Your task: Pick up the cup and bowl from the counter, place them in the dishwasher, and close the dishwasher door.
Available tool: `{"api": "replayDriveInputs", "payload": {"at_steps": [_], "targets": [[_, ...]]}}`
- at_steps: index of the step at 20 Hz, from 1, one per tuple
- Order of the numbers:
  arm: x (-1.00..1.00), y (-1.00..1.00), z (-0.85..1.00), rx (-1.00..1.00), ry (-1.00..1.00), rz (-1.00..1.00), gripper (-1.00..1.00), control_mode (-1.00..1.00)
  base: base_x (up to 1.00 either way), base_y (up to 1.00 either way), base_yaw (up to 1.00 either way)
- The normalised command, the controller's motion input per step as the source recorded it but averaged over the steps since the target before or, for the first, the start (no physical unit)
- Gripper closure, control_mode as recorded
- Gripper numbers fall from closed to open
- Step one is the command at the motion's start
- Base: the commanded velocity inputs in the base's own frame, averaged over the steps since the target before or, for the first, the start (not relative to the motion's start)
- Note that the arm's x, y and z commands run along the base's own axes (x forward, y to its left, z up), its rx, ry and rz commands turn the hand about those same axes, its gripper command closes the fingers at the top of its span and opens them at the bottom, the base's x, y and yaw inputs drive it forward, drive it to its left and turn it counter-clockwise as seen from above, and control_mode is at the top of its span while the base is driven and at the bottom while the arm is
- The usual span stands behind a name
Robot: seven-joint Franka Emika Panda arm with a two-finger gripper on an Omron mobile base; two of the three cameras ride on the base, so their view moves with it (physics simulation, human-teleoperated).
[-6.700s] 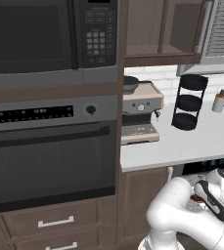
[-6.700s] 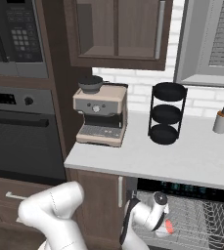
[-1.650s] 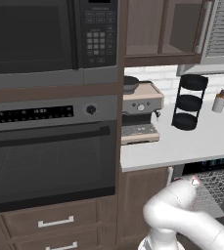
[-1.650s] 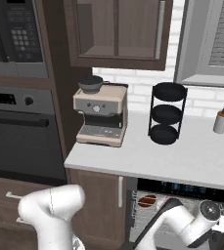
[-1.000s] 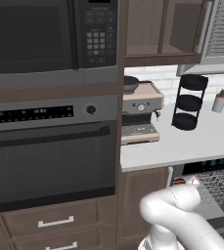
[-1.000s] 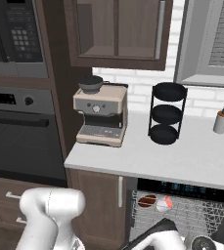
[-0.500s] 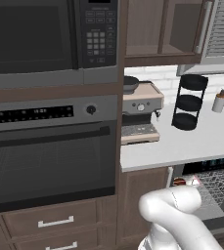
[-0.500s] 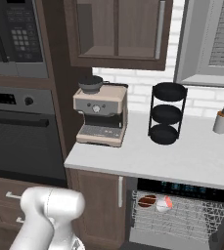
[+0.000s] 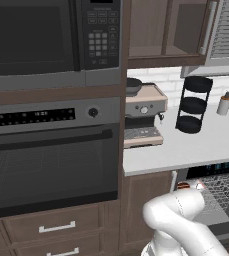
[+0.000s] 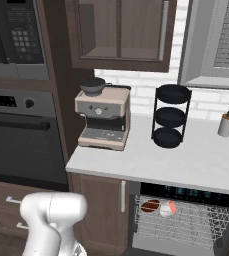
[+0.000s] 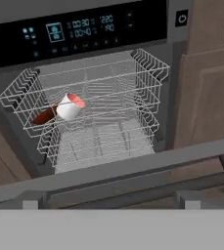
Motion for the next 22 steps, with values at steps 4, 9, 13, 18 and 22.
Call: {"api": "replayDriveInputs", "payload": {"at_steps": [4,9,13,18,22], "targets": [[-0.28,-0.1,-1.0,-0.09,-0.38,0.11,-1.0,-1.0,0.0,0.0,0.0],[-0.21,-0.2,-1.0,-0.1,-0.14,0.09,-1.0,-1.0,0.0,0.0,0.0],[0.18,0.17,-0.7,-0.12,-0.1,0.13,-1.0,-1.0,0.0,0.0,0.0],[0.46,0.0,-0.75,0.0,-0.17,0.08,-1.0,-1.0,0.0,0.0,0.0],[0.44,0.0,-1.0,0.07,-0.16,0.0,-1.0,-1.0,0.0,0.0,0.0]]}}
